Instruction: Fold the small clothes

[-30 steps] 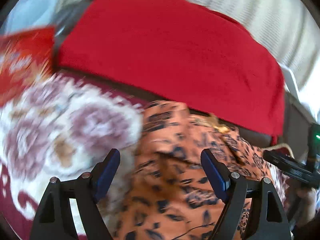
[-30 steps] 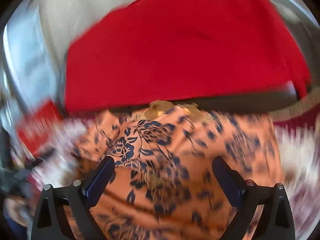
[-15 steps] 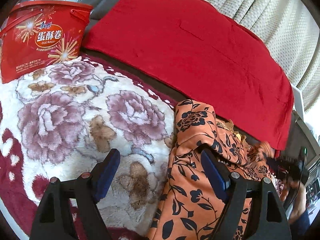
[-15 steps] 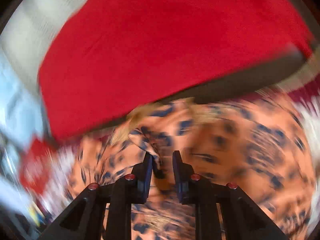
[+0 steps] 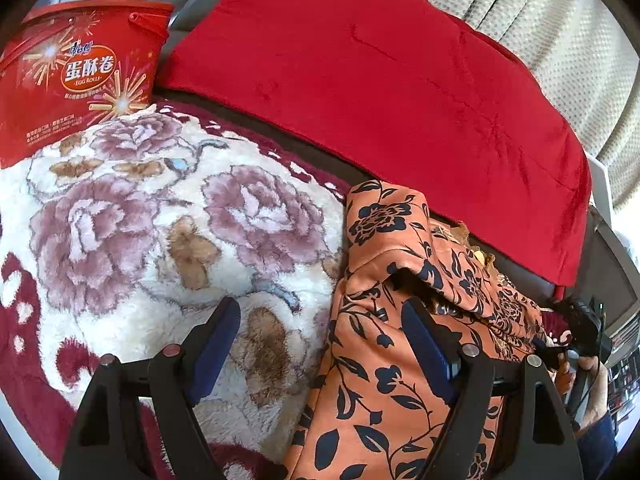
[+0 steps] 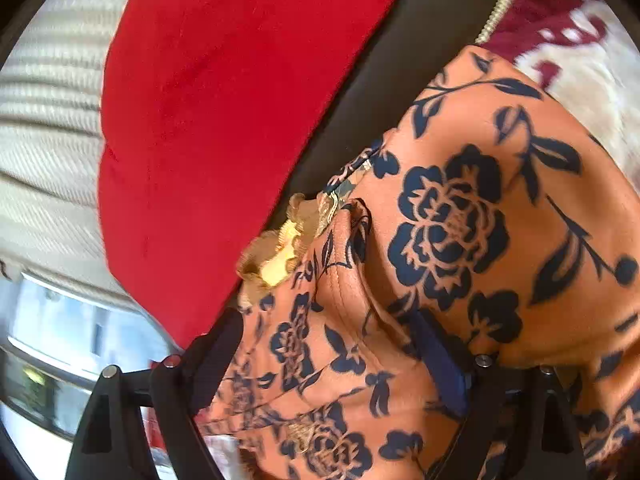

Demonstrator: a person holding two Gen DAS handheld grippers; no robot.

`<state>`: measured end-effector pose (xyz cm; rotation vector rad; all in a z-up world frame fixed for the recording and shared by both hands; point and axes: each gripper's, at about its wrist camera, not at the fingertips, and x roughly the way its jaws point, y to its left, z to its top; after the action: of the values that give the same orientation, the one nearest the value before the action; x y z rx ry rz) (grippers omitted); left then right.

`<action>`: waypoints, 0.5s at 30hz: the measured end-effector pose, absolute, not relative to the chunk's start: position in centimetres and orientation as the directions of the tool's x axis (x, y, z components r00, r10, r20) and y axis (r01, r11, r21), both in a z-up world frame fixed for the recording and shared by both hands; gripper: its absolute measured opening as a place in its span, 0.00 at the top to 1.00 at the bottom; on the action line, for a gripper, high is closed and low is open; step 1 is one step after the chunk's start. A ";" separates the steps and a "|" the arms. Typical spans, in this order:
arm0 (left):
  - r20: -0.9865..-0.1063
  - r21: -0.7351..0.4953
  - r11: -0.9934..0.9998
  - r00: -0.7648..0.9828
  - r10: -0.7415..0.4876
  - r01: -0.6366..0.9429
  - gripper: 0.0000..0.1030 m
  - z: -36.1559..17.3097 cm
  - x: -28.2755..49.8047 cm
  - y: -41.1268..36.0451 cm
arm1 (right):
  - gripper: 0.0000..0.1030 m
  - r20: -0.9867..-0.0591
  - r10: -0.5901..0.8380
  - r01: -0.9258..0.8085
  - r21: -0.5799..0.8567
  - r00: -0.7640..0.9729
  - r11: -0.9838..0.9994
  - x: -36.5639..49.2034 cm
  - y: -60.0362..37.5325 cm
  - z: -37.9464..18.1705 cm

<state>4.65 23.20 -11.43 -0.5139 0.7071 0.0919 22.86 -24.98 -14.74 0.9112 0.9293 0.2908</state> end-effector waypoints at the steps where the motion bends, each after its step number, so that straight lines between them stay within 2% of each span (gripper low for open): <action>1: -0.644 -0.417 0.874 0.760 -0.088 -0.252 0.19 -11.5 4.6 23.2 | 0.44 -0.597 0.558 0.132 0.742 0.576 0.657 23.3 -23.9 -14.1; 2: -0.647 -0.412 0.875 0.758 -0.086 -0.253 0.19 -11.5 4.7 23.2 | 0.84 -0.633 0.546 0.097 0.697 0.548 0.711 23.9 -22.9 -13.5; 4: -0.651 -0.415 0.872 0.755 -0.083 -0.262 0.19 -11.7 4.7 23.4 | 0.86 -0.685 0.521 0.044 0.625 0.508 0.779 24.9 -20.9 -12.2; 6: -0.653 -0.424 0.864 0.753 -0.084 -0.271 0.19 -11.7 4.8 23.7 | 0.87 -0.699 0.475 -0.038 0.541 0.534 0.840 25.1 -19.1 -9.1; 10: -0.650 -0.414 0.868 0.756 -0.073 -0.272 0.19 -11.5 5.0 23.8 | 0.87 -0.630 0.371 -0.105 0.417 0.682 0.903 23.7 -19.8 -2.2; 12: -0.651 -0.415 0.870 0.755 -0.080 -0.266 0.19 -11.5 5.8 23.5 | 0.87 -0.627 0.285 -0.054 0.360 0.725 0.931 22.7 -21.5 -2.3; 13: -0.655 -0.414 0.873 0.751 -0.088 -0.259 0.19 -11.4 6.5 23.3 | 0.87 -0.659 0.272 -0.019 0.365 0.702 0.931 22.8 -22.4 -3.9; 15: -0.658 -0.410 0.880 0.746 -0.104 -0.239 0.19 -10.8 8.2 22.3 | 0.84 -0.709 0.313 0.017 0.416 0.632 0.909 23.2 -23.4 -8.2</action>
<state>8.16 22.28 -10.83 -0.5006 0.7324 0.0777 23.19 -23.44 -8.16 0.4078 0.8762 0.1749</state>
